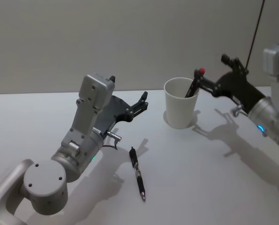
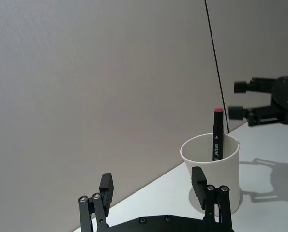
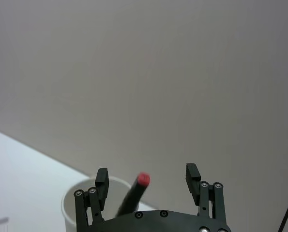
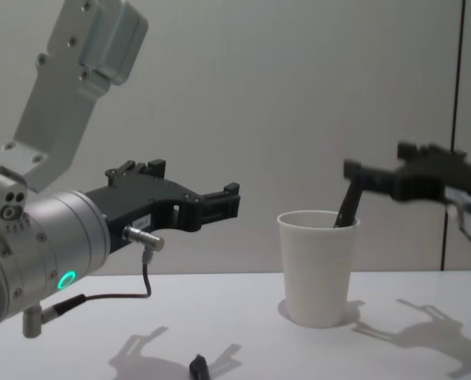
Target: Place the pen into the pen holder.
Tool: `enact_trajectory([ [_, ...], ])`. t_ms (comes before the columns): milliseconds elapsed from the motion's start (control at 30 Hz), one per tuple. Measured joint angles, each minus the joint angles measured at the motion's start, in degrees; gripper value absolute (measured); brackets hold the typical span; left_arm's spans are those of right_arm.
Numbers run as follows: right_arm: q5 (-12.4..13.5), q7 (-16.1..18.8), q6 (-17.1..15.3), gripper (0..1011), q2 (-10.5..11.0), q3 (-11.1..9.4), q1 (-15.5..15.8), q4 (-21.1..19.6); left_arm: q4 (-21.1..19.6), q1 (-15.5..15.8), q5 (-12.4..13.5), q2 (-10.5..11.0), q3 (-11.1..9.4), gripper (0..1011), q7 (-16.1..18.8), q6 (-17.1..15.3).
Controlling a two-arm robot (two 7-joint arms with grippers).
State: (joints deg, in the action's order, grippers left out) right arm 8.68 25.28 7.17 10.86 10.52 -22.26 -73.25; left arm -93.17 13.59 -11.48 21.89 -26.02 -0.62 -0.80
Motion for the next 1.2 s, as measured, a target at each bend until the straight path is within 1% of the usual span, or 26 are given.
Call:
enact_trajectory([
  [167, 1.46, 5.07, -0.54, 1001, 1.5, -1.29, 0.0, 3.33, 0.0, 0.0, 0.0, 0.0, 0.0, 1001, 0.0, 0.0],
  [200, 2.04, 7.2, -0.55, 1002, 1.96, -1.71, -0.12, 4.64, 0.0, 0.0, 0.0, 0.0, 0.0, 1001, 0.0, 0.0],
  [267, 2.49, 8.89, -0.49, 1002, 2.46, -2.18, -0.34, 6.14, 0.0, 0.0, 0.0, 0.0, 0.0, 1001, 0.0, 0.0],
  [300, 2.97, 10.67, -0.37, 1001, 2.86, -2.54, -0.52, 7.41, 0.0, 0.0, 0.0, 0.0, 0.0, 1001, 0.0, 0.0],
  [367, 3.51, 12.76, -0.23, 1002, 3.38, -3.01, -0.76, 9.01, 0.0, 0.0, 0.0, 0.0, 0.0, 1001, 0.0, 0.0],
  [400, 3.51, 12.76, -0.23, 1002, 3.38, -3.01, -0.76, 9.01, 0.0, 0.0, 0.0, 0.0, 0.0, 1001, 0.0, 0.0],
  [467, 4.09, 14.88, -0.09, 1002, 3.88, -3.47, -1.0, 10.62, 0.0, 0.0, 0.0, 0.0, 0.0, 1001, 0.0, 0.0],
  [700, 5.01, 18.34, 0.22, 1002, 4.76, -4.28, -1.38, 13.29, 0.0, 0.0, 0.0, 0.0, 0.0, 1001, 0.0, 0.0],
  [800, 5.26, 19.27, 0.28, 1002, 5.0, -4.49, -1.49, 14.02, 0.0, 0.0, 0.0, 0.0, 0.0, 1001, 0.0, 0.0],
  [1033, 5.67, 20.83, 0.39, 1002, 5.36, -4.83, -1.66, 15.23, 0.0, 0.0, 0.0, 0.0, 0.0, 1001, 0.0, 0.0],
  [1200, 5.85, 21.24, 0.47, 1002, 5.5, -4.91, -1.7, 15.5, 0.0, 0.0, 0.0, 0.0, 0.0, 1001, 0.0, 0.0],
])
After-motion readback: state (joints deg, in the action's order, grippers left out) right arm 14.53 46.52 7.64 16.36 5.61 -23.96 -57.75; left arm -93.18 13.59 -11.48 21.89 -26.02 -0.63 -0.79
